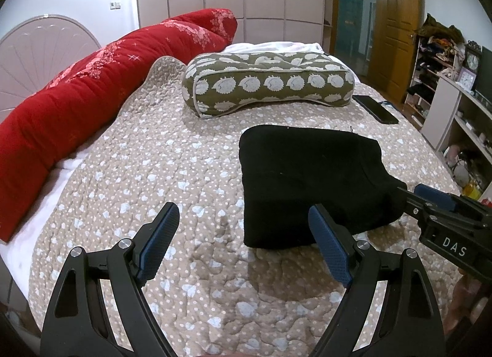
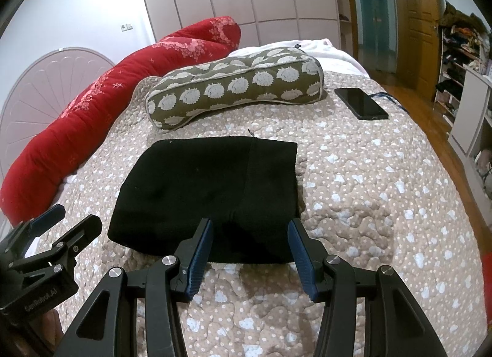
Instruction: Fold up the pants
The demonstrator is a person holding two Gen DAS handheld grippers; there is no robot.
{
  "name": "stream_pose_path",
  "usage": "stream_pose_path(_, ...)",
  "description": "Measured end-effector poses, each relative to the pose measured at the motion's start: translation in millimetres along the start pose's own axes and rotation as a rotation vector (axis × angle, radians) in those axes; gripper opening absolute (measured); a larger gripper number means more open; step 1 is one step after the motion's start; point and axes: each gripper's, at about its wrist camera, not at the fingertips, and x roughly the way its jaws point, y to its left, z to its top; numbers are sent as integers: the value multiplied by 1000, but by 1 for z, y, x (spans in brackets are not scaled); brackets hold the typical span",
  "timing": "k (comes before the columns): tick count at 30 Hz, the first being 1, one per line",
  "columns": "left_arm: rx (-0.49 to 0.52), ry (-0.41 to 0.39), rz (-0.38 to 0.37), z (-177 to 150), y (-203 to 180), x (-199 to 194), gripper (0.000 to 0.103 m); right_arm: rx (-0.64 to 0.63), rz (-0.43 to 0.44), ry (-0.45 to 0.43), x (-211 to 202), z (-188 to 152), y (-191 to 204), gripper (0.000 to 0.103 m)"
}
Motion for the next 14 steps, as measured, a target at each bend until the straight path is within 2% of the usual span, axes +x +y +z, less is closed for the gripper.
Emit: stream_pose_path(14,-1,7,-2,-2,0,2,87,0,-1,6,2,-4,-1,49)
